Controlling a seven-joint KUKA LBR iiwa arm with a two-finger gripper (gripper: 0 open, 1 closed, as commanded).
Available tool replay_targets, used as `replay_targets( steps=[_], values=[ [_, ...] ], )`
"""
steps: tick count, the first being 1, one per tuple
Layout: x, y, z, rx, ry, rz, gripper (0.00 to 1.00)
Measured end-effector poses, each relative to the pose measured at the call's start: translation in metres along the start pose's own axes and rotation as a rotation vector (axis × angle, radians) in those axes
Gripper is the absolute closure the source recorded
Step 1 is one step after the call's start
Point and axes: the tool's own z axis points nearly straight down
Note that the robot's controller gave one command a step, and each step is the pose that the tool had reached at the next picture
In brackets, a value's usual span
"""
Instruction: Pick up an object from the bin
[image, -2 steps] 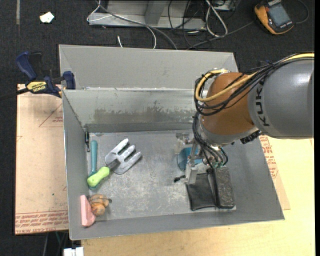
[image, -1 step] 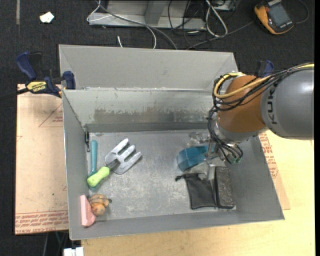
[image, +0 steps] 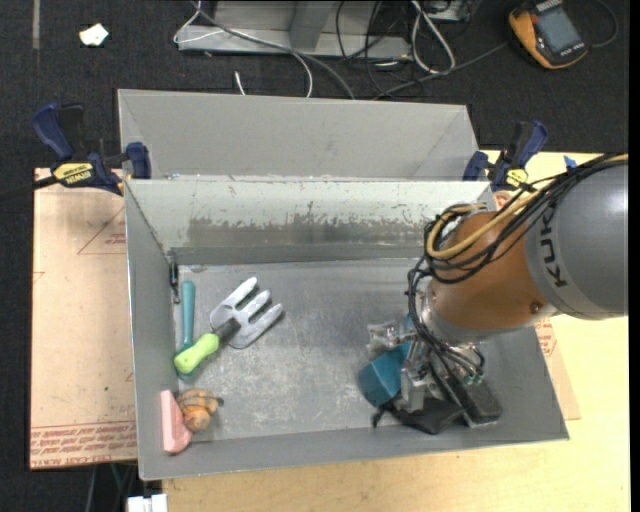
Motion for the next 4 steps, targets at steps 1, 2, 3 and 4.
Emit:
replay_targets(
  steps=[1,2,3,4],
  values=[
    [0.0000,-0.0001,0.0000,0.000,0.000,0.000,1.00],
    [0.0000,-0.0001,0.0000,0.000,0.000,0.000,1.00],
    [0.0000,-0.0001,0.0000,0.000,0.000,0.000,1.00],
    [0.0000,-0.0002,0.0000,0.000,0.000,0.000,1.00]
  ],
)
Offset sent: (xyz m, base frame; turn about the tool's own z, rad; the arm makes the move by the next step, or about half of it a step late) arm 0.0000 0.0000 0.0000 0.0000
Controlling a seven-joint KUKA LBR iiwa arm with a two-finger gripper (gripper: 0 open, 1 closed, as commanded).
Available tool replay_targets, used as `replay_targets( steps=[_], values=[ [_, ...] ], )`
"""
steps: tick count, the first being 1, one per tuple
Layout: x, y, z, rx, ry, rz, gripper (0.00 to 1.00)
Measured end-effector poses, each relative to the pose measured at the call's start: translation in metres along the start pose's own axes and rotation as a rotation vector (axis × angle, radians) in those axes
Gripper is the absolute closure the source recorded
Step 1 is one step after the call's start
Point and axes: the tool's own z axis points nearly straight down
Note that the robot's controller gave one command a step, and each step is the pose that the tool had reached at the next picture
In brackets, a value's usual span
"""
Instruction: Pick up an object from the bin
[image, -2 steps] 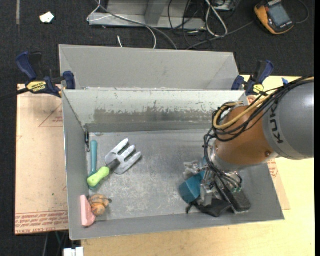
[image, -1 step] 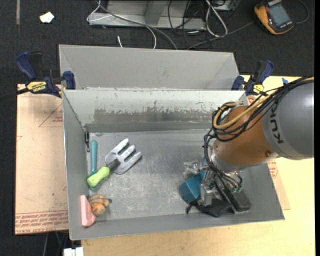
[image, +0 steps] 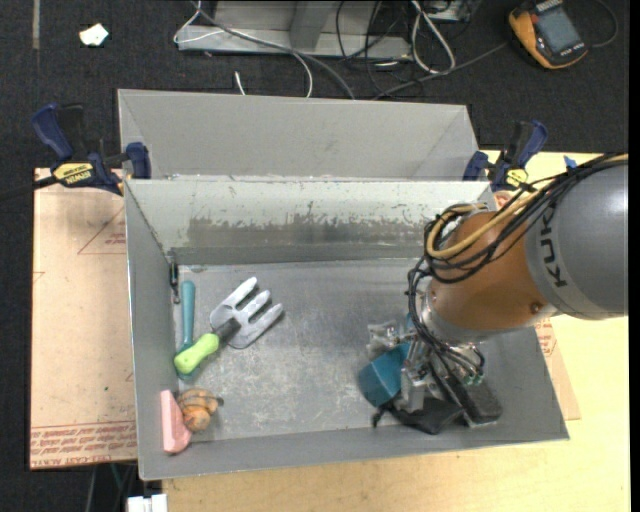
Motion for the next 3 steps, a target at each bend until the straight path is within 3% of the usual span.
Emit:
replay_targets(
  steps=[3],
  values=[
    [0.0000,-0.0001,0.0000,0.000,0.000,0.000,1.00]
  ],
)
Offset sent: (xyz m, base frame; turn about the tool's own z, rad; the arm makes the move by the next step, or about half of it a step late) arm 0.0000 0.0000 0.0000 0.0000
